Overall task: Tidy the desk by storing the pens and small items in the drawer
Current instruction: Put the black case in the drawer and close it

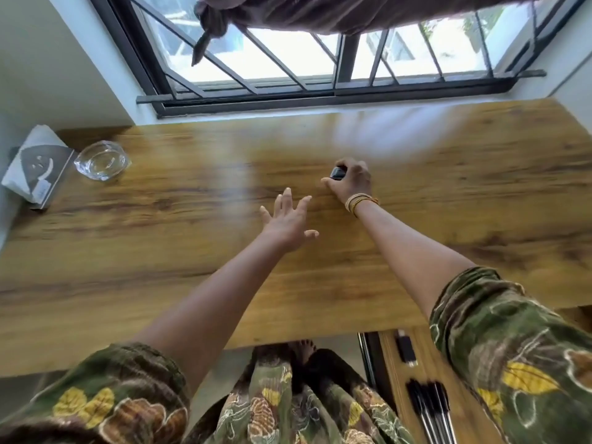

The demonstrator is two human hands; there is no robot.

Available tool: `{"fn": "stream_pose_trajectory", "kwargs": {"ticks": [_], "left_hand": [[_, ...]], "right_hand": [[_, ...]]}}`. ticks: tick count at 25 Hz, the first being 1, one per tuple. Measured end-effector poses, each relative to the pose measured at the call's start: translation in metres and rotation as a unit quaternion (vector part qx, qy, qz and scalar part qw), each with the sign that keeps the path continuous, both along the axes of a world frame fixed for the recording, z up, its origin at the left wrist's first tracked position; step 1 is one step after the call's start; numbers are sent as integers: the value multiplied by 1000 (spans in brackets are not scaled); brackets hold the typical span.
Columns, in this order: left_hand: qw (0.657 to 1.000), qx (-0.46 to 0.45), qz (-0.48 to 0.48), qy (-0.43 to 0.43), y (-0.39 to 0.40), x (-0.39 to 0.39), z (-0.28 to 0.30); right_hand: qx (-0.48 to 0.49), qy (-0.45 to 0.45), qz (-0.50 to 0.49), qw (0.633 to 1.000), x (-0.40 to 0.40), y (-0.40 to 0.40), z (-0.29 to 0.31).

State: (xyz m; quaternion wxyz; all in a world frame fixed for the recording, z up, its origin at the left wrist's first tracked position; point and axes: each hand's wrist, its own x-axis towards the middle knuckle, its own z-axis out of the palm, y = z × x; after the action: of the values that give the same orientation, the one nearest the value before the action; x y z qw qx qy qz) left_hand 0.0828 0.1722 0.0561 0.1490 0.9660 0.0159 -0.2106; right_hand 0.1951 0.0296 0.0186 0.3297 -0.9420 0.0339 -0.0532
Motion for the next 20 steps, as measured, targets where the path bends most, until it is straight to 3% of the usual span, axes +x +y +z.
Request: {"fn": "stream_pose_trajectory", "kwargs": {"ticks": [4,8,12,15,17,20], "left_hand": [[1000,-22,5,-8,-5,-73,-4],[999,-45,10,19,-24,-148,-16],[997,-41,-31,61,-56,-196,-21],[997,14,-52,62,-69,-213,-24],[998,25,-27,59,-81,-220,-25],[998,-29,34,49,-117,-238,-26]], "right_hand": [[106,23,-19,994,-74,-5,3],[138,14,-12,990,-163,-23,3],[317,58,-67,944,-241,-53,7],[412,113,-104,898,-282,-90,16],[439,167,-110,876,-305,-122,15],[417,192,-130,879,-335,-163,0]]}}
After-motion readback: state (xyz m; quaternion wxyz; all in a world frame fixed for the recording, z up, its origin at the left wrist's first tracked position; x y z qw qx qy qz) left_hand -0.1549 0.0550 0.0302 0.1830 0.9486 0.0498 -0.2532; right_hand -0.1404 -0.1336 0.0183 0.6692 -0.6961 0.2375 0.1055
